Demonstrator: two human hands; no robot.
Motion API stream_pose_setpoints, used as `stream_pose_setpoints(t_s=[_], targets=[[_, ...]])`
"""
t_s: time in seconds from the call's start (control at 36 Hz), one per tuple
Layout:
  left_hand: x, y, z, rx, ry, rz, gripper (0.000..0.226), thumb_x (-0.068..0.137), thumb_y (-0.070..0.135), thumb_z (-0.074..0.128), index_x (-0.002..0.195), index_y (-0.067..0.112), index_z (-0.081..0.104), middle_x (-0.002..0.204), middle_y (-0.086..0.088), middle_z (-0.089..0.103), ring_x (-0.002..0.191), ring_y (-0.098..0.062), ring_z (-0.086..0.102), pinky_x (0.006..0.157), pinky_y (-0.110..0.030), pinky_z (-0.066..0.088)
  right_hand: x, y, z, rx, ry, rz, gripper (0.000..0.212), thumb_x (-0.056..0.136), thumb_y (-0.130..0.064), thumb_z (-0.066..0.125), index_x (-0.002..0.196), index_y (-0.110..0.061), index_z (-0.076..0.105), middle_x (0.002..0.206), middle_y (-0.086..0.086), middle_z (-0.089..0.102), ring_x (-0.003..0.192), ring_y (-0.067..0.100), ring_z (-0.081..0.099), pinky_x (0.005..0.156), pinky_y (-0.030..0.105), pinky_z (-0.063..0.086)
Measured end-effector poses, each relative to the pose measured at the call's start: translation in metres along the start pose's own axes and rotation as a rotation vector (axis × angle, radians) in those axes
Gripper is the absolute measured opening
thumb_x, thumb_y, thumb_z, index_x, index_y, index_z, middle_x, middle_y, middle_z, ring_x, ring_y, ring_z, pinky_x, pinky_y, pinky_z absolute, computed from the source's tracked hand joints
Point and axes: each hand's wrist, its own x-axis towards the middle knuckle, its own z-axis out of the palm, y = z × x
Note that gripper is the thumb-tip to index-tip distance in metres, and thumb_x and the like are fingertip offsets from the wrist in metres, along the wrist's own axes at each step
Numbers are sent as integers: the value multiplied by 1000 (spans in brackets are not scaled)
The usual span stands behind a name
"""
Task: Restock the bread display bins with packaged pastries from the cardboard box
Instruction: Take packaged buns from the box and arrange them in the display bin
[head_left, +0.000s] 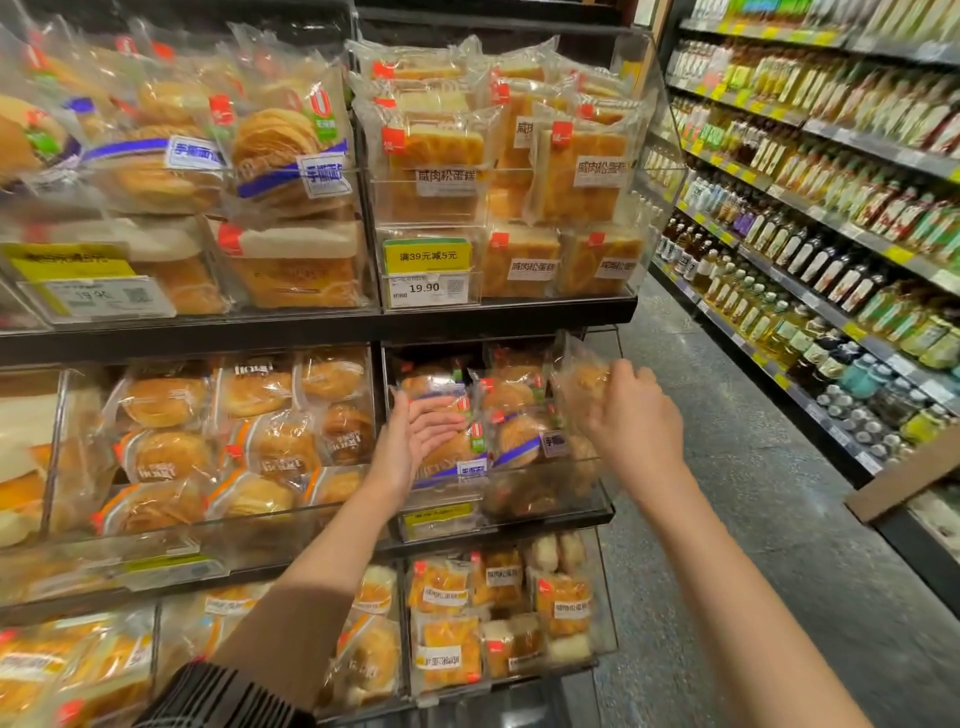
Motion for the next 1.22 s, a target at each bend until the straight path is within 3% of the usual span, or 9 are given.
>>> stream_pose_setpoints(t_s=[0.11,0.44,0.64,0.78,0.83,0.92,0.97,1.08,1.22], targets=[[0,1,1,9,19,-5,56,103,39,15,104,8,61,95,-15,69,94,-23,67,87,-30,54,11,9,12,-21,-93,85,33,93,-26,49,111,1,54,109,20,59,98,39,59,73,38,44],[-2,4,3,56,42,-16,42,104,30,26,101,10,62,97,-14,69,94,-22,67,85,-25,55,30,9,44,62,1,144,25,92,-7,51,112,7,54,113,25,59,102,42,58,82,42,45],[-1,2,3,53,45,-14,40,103,31,27,103,11,62,99,-15,69,97,-24,67,87,-27,54,16,18,64,-212,-203,230,22,96,-11,49,109,-7,66,112,11,66,105,28,64,80,32,49],[-1,1,2,60,35,0,40,103,31,28,103,12,62,99,-14,69,96,-22,68,88,-28,54,14,15,79,-199,-40,160,58,91,-9,58,142,-7,31,128,17,52,113,31,56,81,37,49],[-1,0,2,68,35,4,39,103,31,28,103,12,62,99,-14,69,96,-22,67,88,-29,54,13,15,83,-267,19,-9,69,86,-13,64,146,-10,30,135,20,48,124,34,47,100,41,41],[-1,1,4,105,35,8,37,103,30,29,103,13,62,99,-13,69,97,-23,67,91,-30,53,14,24,94,-222,-84,-178,54,101,-30,38,151,-13,25,156,16,26,146,29,17,118,42,-1],[-2,3,6,188,12,0,32,103,27,32,104,13,61,101,-11,68,101,-23,66,93,-30,52,16,32,95,-156,-261,-145,55,104,-40,18,153,-15,19,160,10,15,149,21,5,118,36,-6],[-8,8,5,534,-130,15,21,102,19,40,112,21,58,111,6,61,109,-10,59,91,-19,47,20,39,81,-68,-378,-173,60,102,-46,13,154,-15,14,161,8,8,149,18,-1,118,33,-6],[-29,26,-2,908,-358,104,27,98,18,51,124,22,56,116,18,52,106,6,48,88,-1,35,1,32,65,132,-82,-241,48,101,-28,41,145,-9,38,155,12,30,146,24,19,119,34,7]])
